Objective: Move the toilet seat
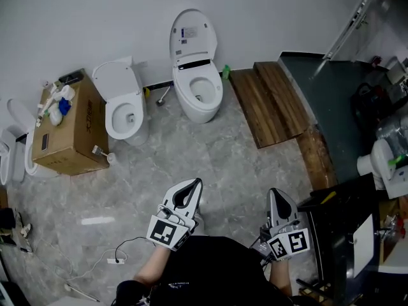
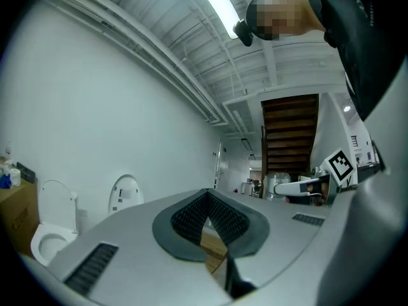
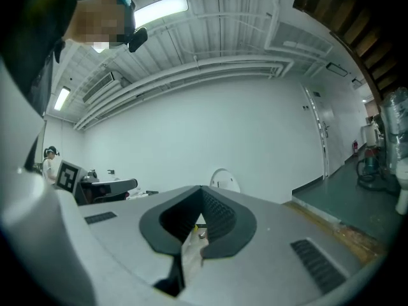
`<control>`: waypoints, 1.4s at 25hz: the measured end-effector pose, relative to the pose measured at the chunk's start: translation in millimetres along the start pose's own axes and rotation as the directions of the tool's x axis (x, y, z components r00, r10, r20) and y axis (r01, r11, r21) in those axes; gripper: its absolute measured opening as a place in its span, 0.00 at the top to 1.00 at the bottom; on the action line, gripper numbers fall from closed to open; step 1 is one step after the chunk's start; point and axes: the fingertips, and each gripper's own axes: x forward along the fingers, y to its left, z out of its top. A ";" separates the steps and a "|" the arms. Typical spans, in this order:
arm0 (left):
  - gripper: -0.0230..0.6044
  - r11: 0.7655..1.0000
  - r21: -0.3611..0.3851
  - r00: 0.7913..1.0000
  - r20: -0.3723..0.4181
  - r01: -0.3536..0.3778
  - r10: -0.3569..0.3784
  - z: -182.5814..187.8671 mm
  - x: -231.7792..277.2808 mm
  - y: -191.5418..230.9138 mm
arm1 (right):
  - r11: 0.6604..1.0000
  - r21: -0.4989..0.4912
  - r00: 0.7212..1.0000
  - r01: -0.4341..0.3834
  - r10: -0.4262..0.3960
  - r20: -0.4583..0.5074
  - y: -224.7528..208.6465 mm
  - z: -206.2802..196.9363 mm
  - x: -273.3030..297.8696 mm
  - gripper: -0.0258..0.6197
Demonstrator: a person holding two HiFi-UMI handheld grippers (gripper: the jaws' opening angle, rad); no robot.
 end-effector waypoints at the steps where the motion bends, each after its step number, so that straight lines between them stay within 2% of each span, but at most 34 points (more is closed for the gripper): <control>1: 0.95 1.000 -0.002 1.000 0.006 0.006 -0.006 2.5 10.2 8.6 | 1.000 -0.005 1.000 0.008 -0.008 0.001 -5.0 1.8 11.6 0.94; 6: 0.95 1.000 0.013 1.000 -0.006 0.028 -0.028 8.2 47.2 57.2 | 0.999 -0.034 0.999 0.033 -0.033 0.017 -17.3 12.2 69.4 0.94; 10: 0.95 0.999 0.029 1.000 0.005 0.019 -0.019 19.8 68.0 80.9 | 0.999 -0.035 1.000 0.016 -0.016 0.016 -22.9 15.7 105.3 0.94; 17: 0.95 0.997 0.030 0.998 -0.005 -0.065 0.065 11.8 102.0 108.6 | 0.995 -0.058 0.996 -0.086 0.086 -0.005 -40.8 14.7 170.4 0.94; 21: 0.95 0.989 0.031 0.990 -0.003 -0.144 0.144 7.5 132.5 120.1 | 0.981 -0.071 0.984 -0.179 0.178 -0.018 -65.0 11.9 210.8 0.94; 26: 0.95 0.961 0.040 0.962 0.012 -0.272 0.272 13.0 193.3 128.6 | 0.950 -0.069 0.952 -0.305 0.301 -0.057 -118.8 21.7 272.4 0.94; 30: 0.95 0.940 0.038 0.940 0.021 -0.340 0.340 17.2 238.3 126.5 | 0.921 -0.060 0.922 -0.384 0.380 -0.068 -160.6 36.0 308.4 0.94; 35: 0.95 0.895 0.043 0.896 0.047 -0.444 0.442 15.6 279.5 119.8 | 0.881 -0.031 0.879 -0.473 0.469 -0.091 -208.1 38.4 343.7 0.94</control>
